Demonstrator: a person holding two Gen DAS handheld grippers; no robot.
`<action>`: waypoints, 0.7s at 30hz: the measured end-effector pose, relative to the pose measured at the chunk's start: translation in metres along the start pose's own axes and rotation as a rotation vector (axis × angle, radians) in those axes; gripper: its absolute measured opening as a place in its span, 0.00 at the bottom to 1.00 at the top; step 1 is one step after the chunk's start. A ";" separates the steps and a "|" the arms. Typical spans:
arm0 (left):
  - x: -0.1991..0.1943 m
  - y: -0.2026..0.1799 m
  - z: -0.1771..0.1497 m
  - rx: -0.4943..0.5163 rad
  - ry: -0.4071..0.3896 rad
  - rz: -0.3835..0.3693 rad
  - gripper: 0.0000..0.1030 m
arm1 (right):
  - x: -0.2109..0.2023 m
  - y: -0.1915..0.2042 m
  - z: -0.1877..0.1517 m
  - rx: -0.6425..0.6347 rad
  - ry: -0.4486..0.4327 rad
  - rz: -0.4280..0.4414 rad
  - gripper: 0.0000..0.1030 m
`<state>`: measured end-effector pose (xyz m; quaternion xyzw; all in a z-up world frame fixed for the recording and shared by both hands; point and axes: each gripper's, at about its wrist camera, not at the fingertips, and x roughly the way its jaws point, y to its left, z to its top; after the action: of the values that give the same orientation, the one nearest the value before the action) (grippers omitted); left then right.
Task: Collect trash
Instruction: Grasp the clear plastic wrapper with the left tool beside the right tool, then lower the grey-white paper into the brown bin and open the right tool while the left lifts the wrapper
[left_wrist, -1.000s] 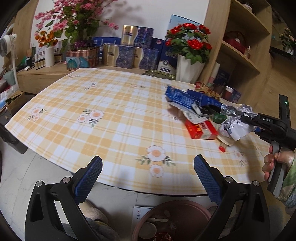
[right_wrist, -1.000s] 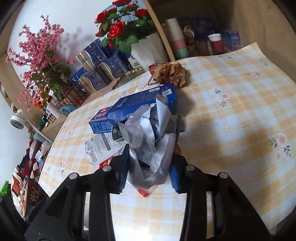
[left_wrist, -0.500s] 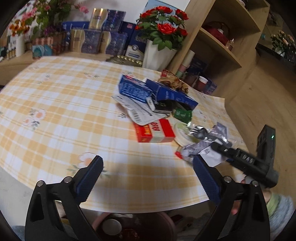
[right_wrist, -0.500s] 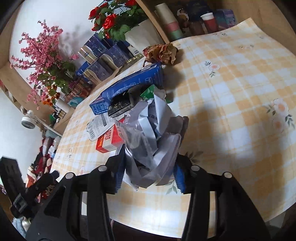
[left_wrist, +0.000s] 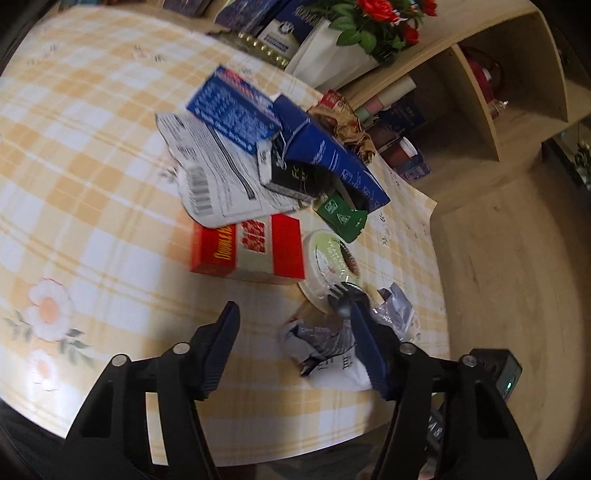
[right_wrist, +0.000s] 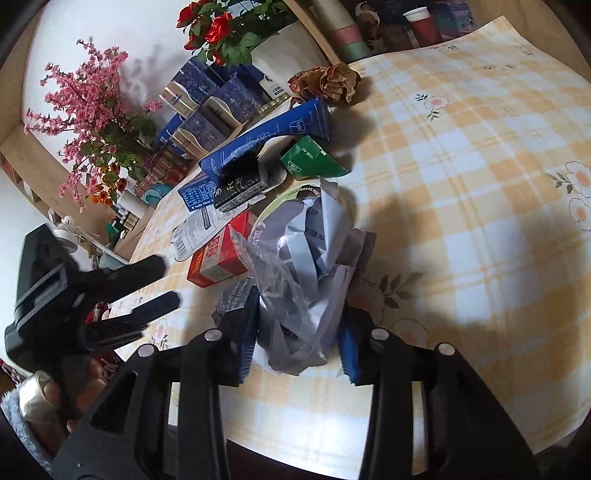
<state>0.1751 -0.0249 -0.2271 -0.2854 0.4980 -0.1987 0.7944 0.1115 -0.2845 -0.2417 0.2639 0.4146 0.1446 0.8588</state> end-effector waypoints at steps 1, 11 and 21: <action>0.006 0.002 0.001 -0.033 0.017 -0.026 0.56 | 0.000 -0.001 -0.001 -0.002 -0.001 0.000 0.38; 0.050 -0.008 0.011 -0.242 0.115 -0.141 0.56 | 0.001 0.000 -0.006 -0.056 -0.020 -0.009 0.39; 0.056 -0.035 0.017 -0.118 0.107 -0.099 0.23 | 0.000 0.005 -0.008 -0.102 -0.027 -0.031 0.39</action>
<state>0.2129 -0.0809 -0.2364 -0.3451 0.5357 -0.2228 0.7377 0.1053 -0.2779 -0.2431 0.2150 0.3989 0.1486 0.8790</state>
